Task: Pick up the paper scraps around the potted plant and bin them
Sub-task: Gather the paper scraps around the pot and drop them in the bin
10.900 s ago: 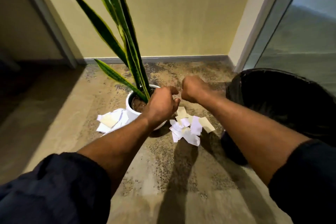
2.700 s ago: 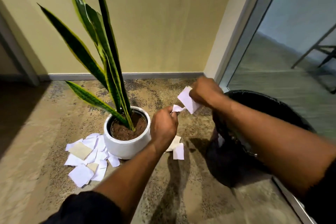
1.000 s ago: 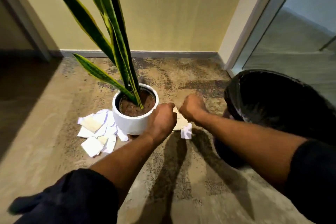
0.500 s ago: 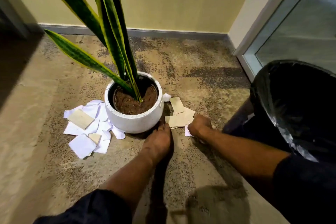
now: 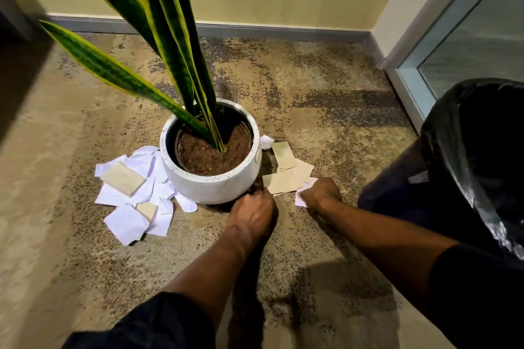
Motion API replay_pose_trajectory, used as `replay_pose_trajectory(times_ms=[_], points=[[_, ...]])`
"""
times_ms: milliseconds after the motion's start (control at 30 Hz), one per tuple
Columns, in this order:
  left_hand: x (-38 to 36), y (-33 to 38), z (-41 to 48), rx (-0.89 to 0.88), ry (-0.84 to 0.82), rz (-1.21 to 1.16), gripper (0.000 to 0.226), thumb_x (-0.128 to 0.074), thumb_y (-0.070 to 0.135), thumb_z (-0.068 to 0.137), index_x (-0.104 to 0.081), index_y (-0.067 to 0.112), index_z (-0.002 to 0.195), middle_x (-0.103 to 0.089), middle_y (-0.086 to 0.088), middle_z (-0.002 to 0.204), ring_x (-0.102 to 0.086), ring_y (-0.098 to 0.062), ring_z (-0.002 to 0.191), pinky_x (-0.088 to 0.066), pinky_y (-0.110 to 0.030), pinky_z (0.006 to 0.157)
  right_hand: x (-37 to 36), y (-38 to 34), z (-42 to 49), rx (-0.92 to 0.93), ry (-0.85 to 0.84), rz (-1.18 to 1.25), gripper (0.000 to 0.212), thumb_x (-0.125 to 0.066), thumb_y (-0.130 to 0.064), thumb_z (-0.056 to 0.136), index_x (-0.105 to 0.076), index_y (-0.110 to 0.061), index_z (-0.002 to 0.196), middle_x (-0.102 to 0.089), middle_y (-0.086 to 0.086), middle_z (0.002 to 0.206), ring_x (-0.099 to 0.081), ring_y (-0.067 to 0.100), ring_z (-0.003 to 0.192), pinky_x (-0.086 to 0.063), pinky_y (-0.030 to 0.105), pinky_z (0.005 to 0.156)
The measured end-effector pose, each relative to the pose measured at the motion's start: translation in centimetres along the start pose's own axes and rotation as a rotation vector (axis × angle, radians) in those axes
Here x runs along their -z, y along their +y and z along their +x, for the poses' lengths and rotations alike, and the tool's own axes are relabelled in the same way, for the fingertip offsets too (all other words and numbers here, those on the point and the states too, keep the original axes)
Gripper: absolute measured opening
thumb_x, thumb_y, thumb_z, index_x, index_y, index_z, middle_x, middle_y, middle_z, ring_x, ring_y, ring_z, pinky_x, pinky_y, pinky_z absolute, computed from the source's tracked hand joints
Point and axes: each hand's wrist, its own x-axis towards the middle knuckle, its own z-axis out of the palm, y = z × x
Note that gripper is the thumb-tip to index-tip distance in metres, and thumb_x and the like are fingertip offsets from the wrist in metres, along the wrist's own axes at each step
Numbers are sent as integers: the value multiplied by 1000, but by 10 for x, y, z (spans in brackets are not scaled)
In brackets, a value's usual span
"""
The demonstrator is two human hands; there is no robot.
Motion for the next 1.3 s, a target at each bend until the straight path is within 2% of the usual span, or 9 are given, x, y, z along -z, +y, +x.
replay_pose_trajectory(times_ms=[67, 267, 467, 667, 767, 900, 1100, 1200, 1300], points=[[0, -1, 0, 7, -11, -38, 34, -54, 10, 90, -54, 1, 122, -67, -17, 112, -69, -34, 95, -57, -43, 79, 1, 1, 2, 1, -24, 28, 44, -75, -21, 81, -65, -6, 121, -68, 14, 118, -67, 27, 103, -51, 26, 74], [1, -4, 0, 35, -5, -104, 22, -47, 6, 93, -55, 5, 114, -69, -18, 110, -68, -37, 97, -54, -45, 80, 0, 3, 2, 7, -37, 8, 40, -67, -18, 86, -61, 0, 121, -65, 18, 120, -64, 33, 106, -56, 36, 84], [3, 0, -7, 44, -7, -144, 22, -46, 9, 95, -52, 6, 116, -68, -16, 113, -69, -34, 99, -54, -42, 81, 3, 1, -3, -29, 14, -4, 50, -65, -14, 87, -42, -1, 129, -58, 19, 128, -58, 35, 115, -50, 37, 86], [7, 3, -14, 62, -39, -197, 22, -50, 11, 96, -54, 6, 117, -68, -14, 113, -69, -32, 99, -55, -42, 83, 11, 1, -5, 12, -41, -28, 41, -68, -18, 86, -59, -1, 122, -63, 18, 123, -62, 33, 110, -51, 32, 81], [8, 3, -15, 74, -59, -218, 21, -49, 10, 96, -54, 6, 116, -67, -15, 114, -69, -33, 100, -54, -42, 83, 10, 0, -10, 14, -51, -30, 40, -67, -18, 87, -60, -1, 122, -63, 18, 123, -62, 33, 109, -51, 31, 80], [13, 2, -11, 79, -104, -217, 23, -52, 9, 92, -56, 5, 115, -67, -18, 114, -67, -36, 103, -52, -43, 86, 10, 0, -14, 32, -55, -1, 36, -64, -19, 87, -61, -1, 119, -65, 18, 119, -64, 33, 103, -48, 27, 67], [17, 0, -4, 56, -162, -233, 26, -57, 12, 91, -62, 7, 116, -67, -15, 118, -66, -31, 106, -53, -41, 91, 25, -4, -25, 38, -32, 26, 34, -61, -20, 88, -63, -1, 116, -64, 18, 121, -62, 34, 108, -53, 34, 82], [18, 5, -10, 67, -151, -285, 27, -48, 13, 94, -62, 9, 116, -65, -15, 119, -65, -29, 106, -52, -40, 88, 29, -4, -34, 58, 26, 3, 34, -60, -25, 90, -63, -3, 115, -65, 16, 119, -63, 32, 104, -46, 28, 73], [19, 11, -22, 64, -97, -315, 21, -50, 20, 95, -64, 13, 108, -67, -12, 110, -66, -25, 95, -54, -36, 81, 32, -6, -46, 123, 72, -44, 28, -59, -24, 89, -64, -6, 110, -66, 13, 113, -61, 29, 89, -41, 26, 66]])
